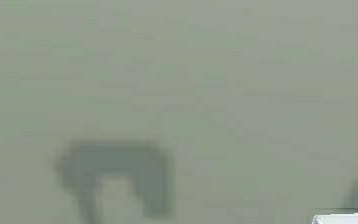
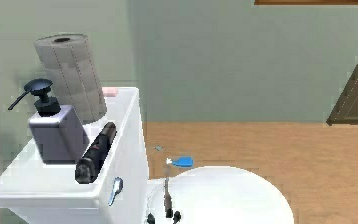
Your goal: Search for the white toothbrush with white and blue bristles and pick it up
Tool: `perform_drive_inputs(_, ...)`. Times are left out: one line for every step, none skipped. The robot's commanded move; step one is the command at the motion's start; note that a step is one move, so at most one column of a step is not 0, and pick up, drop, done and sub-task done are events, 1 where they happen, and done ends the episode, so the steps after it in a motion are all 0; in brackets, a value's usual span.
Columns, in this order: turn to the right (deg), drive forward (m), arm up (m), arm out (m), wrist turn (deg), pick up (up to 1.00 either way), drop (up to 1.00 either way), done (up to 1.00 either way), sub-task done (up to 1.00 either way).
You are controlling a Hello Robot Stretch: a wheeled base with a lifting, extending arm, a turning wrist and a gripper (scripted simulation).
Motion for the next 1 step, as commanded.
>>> perform_drive_inputs(0.0, 0.00, 0.00, 0.00, 0.0, 0.00, 0.00, 1.00, 0.00)
